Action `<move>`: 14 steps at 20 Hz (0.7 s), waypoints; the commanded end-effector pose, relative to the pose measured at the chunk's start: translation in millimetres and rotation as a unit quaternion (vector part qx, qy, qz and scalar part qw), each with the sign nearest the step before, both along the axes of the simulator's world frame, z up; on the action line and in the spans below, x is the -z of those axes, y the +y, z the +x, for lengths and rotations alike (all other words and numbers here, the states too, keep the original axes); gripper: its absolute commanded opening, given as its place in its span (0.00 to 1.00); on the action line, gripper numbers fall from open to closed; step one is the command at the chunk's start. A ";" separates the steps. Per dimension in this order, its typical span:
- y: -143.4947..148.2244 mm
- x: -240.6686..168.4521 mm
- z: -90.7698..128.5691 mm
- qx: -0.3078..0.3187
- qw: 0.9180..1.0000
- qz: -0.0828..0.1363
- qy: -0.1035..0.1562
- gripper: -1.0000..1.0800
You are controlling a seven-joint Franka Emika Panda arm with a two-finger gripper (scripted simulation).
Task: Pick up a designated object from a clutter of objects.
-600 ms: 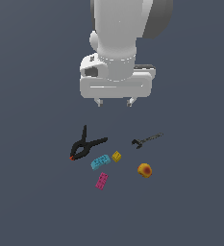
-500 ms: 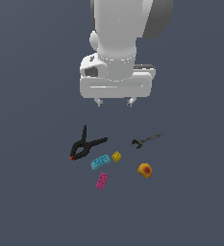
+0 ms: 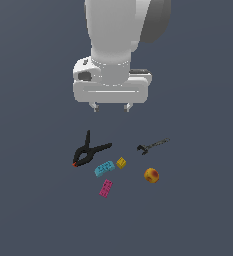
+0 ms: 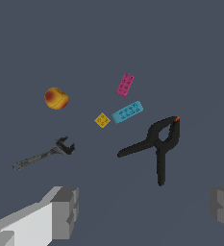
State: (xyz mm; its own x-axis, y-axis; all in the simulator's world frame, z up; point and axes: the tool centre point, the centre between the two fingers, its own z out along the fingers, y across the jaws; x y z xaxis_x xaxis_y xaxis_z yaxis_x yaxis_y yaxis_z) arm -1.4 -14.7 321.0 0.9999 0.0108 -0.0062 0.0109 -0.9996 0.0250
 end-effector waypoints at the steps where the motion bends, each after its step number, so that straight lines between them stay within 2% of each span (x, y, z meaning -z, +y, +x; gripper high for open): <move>1: -0.7 -0.1 0.0 -0.001 1.000 -0.001 0.000 0.96; 14: 15.9 19.4 4.9 0.045 0.999 -0.002 -0.002 0.96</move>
State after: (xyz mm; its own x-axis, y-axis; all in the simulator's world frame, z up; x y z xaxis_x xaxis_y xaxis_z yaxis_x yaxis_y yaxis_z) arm 2.7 -1.9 305.4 0.9980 -0.0628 -0.0031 -0.0627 -0.9976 0.0280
